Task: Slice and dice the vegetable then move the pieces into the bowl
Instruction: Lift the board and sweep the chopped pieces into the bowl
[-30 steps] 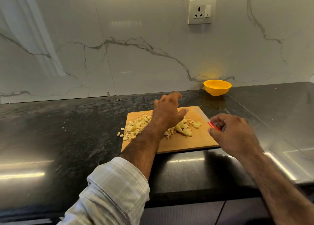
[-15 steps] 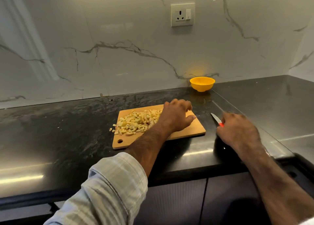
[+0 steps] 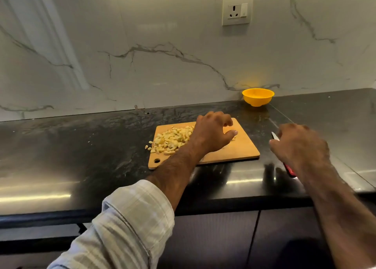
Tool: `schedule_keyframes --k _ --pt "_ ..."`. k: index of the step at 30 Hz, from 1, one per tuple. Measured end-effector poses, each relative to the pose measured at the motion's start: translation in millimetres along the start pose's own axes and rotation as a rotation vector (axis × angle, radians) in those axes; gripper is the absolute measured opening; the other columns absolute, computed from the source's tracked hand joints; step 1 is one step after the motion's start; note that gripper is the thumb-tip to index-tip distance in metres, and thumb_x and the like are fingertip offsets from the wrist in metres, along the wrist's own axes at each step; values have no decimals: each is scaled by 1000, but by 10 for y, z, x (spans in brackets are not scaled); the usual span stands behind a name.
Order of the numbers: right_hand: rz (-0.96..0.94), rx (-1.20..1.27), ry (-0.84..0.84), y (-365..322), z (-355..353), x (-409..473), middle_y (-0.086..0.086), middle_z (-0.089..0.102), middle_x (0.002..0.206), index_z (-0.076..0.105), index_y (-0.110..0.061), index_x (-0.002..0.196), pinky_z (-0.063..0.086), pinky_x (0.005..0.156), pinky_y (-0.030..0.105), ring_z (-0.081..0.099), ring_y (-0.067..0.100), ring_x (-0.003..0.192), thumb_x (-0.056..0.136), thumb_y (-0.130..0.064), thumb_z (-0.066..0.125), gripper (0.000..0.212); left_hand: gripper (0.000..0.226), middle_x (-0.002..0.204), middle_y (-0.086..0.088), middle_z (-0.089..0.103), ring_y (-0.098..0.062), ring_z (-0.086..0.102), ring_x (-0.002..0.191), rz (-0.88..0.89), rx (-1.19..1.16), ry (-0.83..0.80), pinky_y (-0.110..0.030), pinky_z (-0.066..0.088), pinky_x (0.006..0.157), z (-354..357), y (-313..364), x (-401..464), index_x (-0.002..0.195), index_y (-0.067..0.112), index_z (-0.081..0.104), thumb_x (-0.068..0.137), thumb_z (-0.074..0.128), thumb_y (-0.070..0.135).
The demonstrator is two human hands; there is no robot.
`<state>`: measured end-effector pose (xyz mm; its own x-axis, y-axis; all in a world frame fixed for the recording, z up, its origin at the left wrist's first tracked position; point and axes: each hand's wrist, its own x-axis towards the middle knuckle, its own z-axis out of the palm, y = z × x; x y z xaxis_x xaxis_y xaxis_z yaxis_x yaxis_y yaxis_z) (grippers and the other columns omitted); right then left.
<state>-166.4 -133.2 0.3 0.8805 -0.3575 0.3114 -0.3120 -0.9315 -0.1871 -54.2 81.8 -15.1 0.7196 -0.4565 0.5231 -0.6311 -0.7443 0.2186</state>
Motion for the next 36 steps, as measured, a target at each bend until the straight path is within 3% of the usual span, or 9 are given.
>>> schedule_keyframes --k 8,14,18,23,30,33,36 --pt "-316 211 13 -1136 145 39 3 75 100 77 -26 102 50 70 35 64 25 88 86 -40 71 23 24 92 13 71 -7 65 84 -292 -22 87 -36 61 78 -660 -1015 -524 104 24 75 93 73 46" --pt "-658 399 -117 -2238 234 -154 -5 76 99 80 -25 101 54 73 32 66 15 86 90 -27 70 15 6 86 12 72 -6 67 83 -577 7 204 -33 60 82 -1107 -1792 -1061 94 26 78 92 78 32" --pt "-832 263 -257 -2813 302 -162 1 70 115 75 -19 112 56 89 41 64 24 107 88 -20 64 25 6 84 13 72 -6 68 82 -637 -13 240 -32 59 81 -1213 -2090 -1207 87 28 76 91 79 30" --pt "-847 65 -402 -3202 406 -52 1 64 132 66 -23 132 54 102 43 59 23 121 87 -25 69 45 9 83 15 71 -3 67 81 -652 -47 272 -29 58 80 -1213 -2258 -1184 88 31 75 93 75 24" --pt "-943 -165 -451 -3515 468 4 1 69 113 68 -20 121 59 92 41 65 21 100 90 -22 72 32 5 84 14 73 -8 70 82 -689 -117 376 -33 62 81 -1042 -2436 -1131 92 27 75 93 72 24" --pt "-994 -236 -390 -3572 481 -32 -1 59 97 61 -19 96 56 82 35 61 20 90 93 -20 72 11 6 85 12 73 -9 70 82 -680 -141 412 -33 61 80 -1023 -2473 -1115 95 23 76 96 71 25" --pt "-1027 -257 -329 -3608 516 -78 -4 43 80 46 -25 80 50 73 32 54 17 81 94 -18 73 30 8 86 12 73 -8 69 82 -700 -145 448 -32 62 80 -1037 -2513 -1098 99 22 77 97 70 26"
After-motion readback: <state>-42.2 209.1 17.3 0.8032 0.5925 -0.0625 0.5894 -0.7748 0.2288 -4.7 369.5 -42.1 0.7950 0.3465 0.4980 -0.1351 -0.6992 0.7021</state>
